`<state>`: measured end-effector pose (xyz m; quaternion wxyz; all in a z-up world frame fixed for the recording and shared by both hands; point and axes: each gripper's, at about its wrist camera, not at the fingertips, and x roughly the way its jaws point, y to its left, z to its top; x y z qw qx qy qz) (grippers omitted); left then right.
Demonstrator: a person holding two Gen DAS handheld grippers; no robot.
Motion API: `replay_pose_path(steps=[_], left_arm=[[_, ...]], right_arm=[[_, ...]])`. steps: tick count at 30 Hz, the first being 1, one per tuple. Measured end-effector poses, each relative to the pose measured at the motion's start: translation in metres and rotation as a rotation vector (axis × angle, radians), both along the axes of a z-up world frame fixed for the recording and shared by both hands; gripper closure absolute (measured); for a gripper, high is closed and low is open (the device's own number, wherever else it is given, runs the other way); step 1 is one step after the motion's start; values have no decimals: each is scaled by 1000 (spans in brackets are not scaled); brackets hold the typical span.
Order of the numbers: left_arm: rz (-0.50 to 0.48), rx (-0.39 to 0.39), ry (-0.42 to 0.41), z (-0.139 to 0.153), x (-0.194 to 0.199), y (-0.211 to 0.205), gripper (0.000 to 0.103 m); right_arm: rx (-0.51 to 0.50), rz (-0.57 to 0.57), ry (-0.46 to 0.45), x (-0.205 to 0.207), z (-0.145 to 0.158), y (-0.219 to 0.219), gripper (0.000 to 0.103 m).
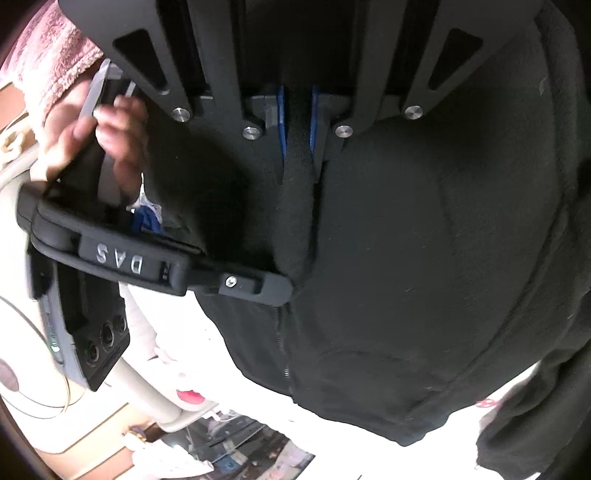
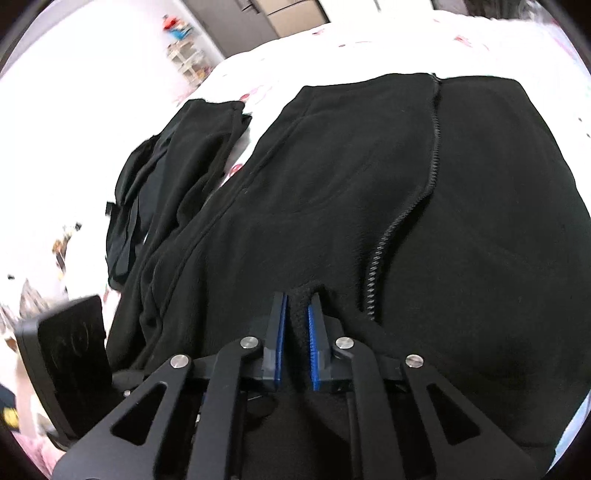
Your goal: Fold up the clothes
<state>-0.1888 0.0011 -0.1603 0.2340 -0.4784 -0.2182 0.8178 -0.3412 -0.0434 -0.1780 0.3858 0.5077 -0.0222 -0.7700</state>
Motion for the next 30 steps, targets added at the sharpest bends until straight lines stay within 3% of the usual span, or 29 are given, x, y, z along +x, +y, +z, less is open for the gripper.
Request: replay_pose_path(steps=[3,6,9,10,12,14,16,19,21,22,23,24,25,27,28,30], left_arm=[[-16,-14,-13,-2,1,-1,94],[-29,-54,-20,-3,3,-1,90],[-15,-21,-23,4,11,-7,78],[-3,-23,-2,8,15,-8,73],[27,-51,73,23,24,-7,65],[47,-74,153,39,30,-4,65],[4,-75,212,50,25,5,65],[-110,-128,168,50,-22,39,65],[-137,-266,87,32,-60,60,66],[-143,-308,55,27,-71,63,72],[-153,-305,19,24,-79,62,72],[-141,-279,12,30,-80,59,72],[-121,-246,43,42,-74,52,72],[-88,-208,155,68,-47,39,70],[-71,-209,184,75,-32,34,70],[-58,-238,234,83,-7,27,70]], right_arm=[[-54,-25,-54,-9,-10,3,93],[-81,-139,-84,-22,-15,21,89],[-77,-176,-56,-22,0,40,80],[-75,-188,-47,-22,5,46,71],[-18,-175,41,-2,26,56,69],[45,-182,121,21,42,67,53],[93,-194,182,43,50,80,46],[162,-214,212,63,43,95,46],[199,-216,183,67,27,100,47],[230,-223,163,65,15,102,52],[285,-248,159,64,7,107,67],[342,-273,155,63,-2,112,74],[312,-302,158,67,3,120,75],[235,-363,165,77,16,137,63],[192,-395,168,83,23,146,49],[157,-423,157,89,26,156,46]])
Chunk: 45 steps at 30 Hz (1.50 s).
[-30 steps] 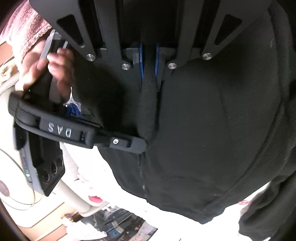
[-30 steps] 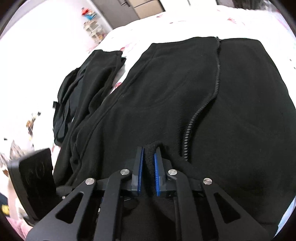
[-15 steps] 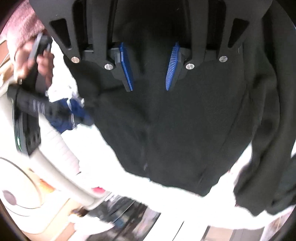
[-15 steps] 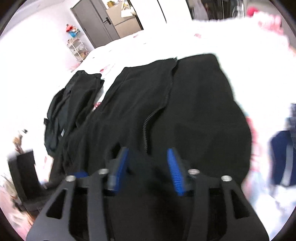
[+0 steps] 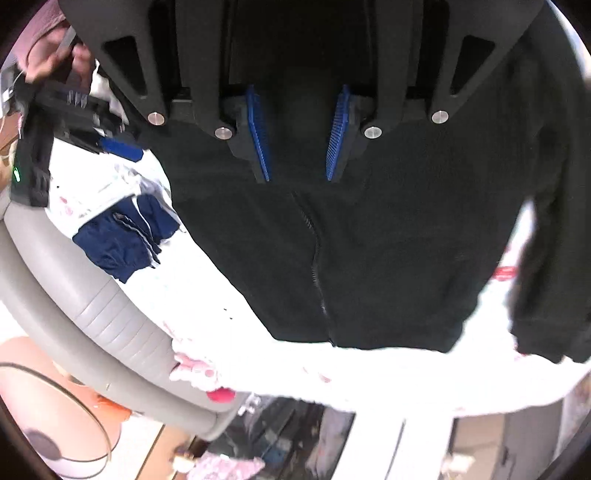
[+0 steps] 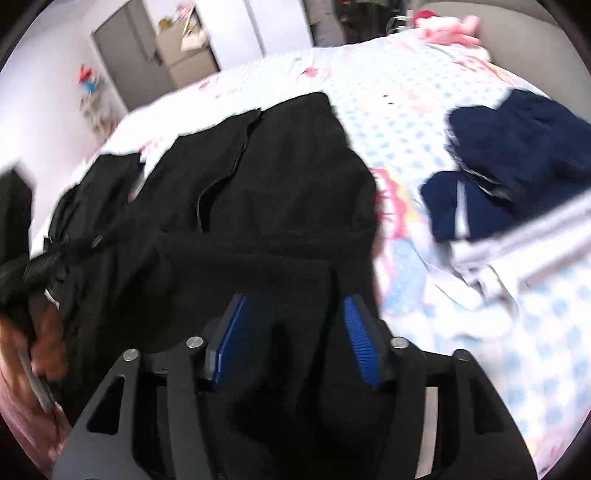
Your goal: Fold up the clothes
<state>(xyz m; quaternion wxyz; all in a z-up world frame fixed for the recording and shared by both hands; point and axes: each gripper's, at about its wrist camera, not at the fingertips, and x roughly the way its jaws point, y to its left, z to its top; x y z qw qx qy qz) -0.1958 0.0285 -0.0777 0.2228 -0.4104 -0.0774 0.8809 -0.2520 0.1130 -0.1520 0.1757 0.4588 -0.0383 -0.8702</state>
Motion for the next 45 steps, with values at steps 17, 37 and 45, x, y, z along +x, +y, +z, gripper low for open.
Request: replay_pose_path(steps=[17,37,45], left_arm=[[-60,-109,-131,-38,30,29,70],[107,-60,-120,-23,139,-45,50],[99,-92,-129,-56,153,-53,50]], right_arm=[[71,-37,-4,23,-14,-2,95],[47,10,27,113,12,-30,54],[125,90,-56,122,-37,-87,55]])
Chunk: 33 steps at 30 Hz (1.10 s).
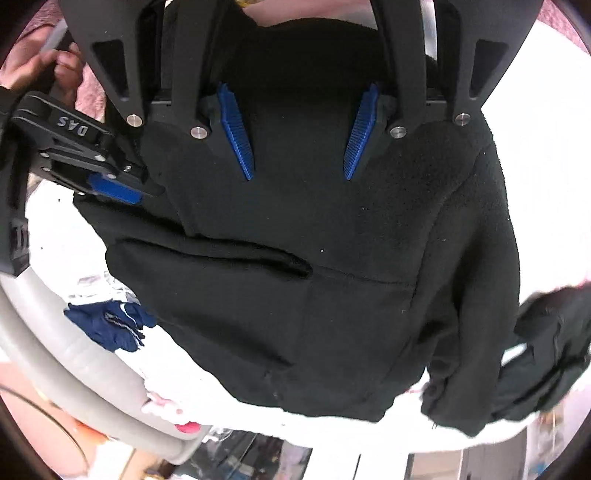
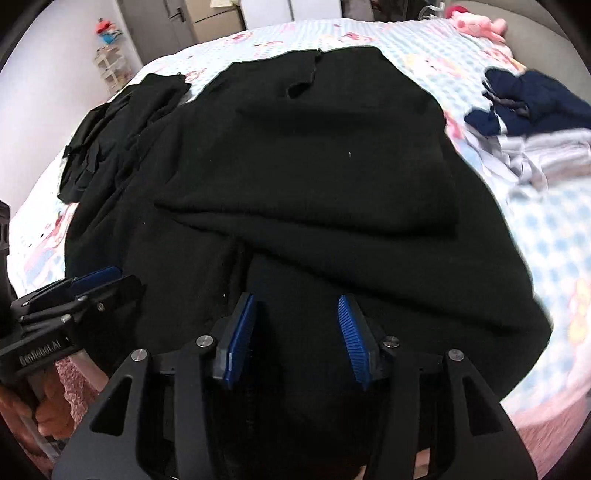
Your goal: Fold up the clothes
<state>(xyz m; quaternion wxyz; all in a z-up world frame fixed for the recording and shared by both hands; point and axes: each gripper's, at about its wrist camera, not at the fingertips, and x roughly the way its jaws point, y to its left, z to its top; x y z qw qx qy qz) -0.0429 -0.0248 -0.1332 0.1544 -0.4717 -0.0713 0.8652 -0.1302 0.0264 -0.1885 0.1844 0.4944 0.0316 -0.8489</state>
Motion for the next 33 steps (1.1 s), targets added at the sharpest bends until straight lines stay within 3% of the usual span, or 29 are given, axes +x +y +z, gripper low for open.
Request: replay_pose_path(steps=[7,9,13,17,20,23,25,26,28,33], left_arm=[[-15,115,41,1,7,-3,50],[-62,92,31,1,11,1,50],[-92,-26,-5,-16,15,20,50],[-71,36,-14,-13,18,11,50],[-23,104,52,-7,33,-11,50],[66,189,142,7,38,-41,50],[152,238,184,14,36,-65,50],[200,256,197,16,34,-78,50],[259,261,179,13,26,-97,50],[318,235,111,8,-3,-134,50]], right_arm=[[-93,-43,76,12,26,14,55],[-134,-33,112,16,36,18,55],[-149,42,142,26,37,3,50],[3,67,1,27,-2,-18,49],[-31,74,21,34,1,-16,50],[-142,91,78,38,17,-16,50],[-124,94,88,36,18,-23,50],[-60,106,55,33,10,-32,50],[4,123,8,33,-2,-36,50],[-1,129,3,32,3,-34,50]])
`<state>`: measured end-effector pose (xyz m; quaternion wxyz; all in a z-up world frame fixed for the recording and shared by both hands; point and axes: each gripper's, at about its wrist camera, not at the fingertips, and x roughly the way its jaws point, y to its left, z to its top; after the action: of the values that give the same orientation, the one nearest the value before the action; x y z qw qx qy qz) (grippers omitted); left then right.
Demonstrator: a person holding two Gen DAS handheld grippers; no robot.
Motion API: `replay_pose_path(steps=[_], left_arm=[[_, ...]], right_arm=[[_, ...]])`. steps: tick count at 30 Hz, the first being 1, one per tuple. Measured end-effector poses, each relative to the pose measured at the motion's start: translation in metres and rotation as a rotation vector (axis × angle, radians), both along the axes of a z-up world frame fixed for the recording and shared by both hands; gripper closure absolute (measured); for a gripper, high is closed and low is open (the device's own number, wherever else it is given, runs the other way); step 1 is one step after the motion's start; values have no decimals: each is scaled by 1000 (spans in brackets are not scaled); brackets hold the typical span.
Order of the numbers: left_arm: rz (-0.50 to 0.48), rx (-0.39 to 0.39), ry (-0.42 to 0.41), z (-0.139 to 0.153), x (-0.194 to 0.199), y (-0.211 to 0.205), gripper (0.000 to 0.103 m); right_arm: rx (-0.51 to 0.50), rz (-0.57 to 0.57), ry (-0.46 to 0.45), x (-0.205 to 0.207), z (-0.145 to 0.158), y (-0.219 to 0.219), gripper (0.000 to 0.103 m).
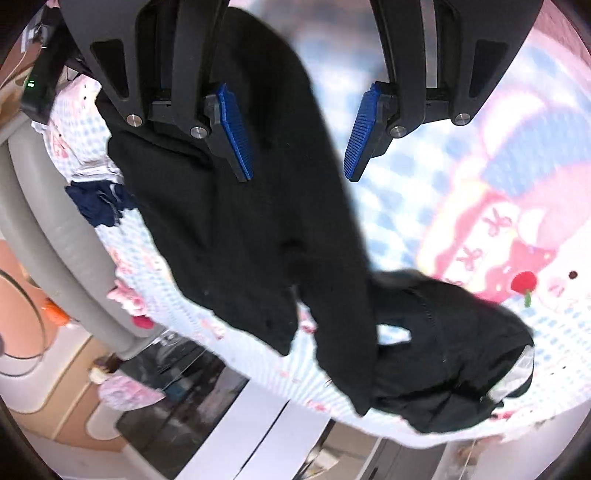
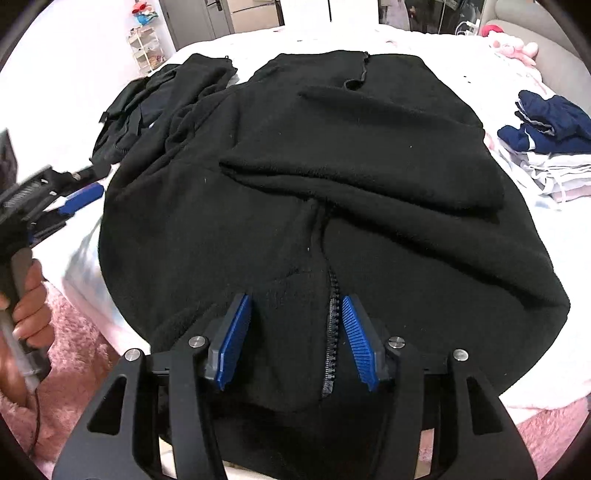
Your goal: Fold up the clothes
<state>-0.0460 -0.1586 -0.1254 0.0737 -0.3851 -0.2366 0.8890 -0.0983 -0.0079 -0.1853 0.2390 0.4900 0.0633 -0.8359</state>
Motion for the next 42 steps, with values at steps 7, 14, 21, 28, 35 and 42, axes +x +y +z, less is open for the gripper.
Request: replay_pose_path(steps=[7,14,21,28,35,42], left_arm=[[44,-72,27,31,-71,-41,50],[69,-100,14,41,-218,-96,49],[101,-137,-36,35,-355,-126,41],[85,-160,-44,15,-355,-111,95],[238,-238,230,136,-222,-159,95],[324,-273,270,212,-120,-230,95]], right_arm=[[-79,71,41,-30,42,-20,50],[-108,80,49,-93,65,-65,49],[-117,72,-38,-130,37,-80,49],[-143,-9,-118,-150,11,-68,49],[-142,2,-53,-129,34,-52,49],[-203,12,-27,-98,54,-46,49]])
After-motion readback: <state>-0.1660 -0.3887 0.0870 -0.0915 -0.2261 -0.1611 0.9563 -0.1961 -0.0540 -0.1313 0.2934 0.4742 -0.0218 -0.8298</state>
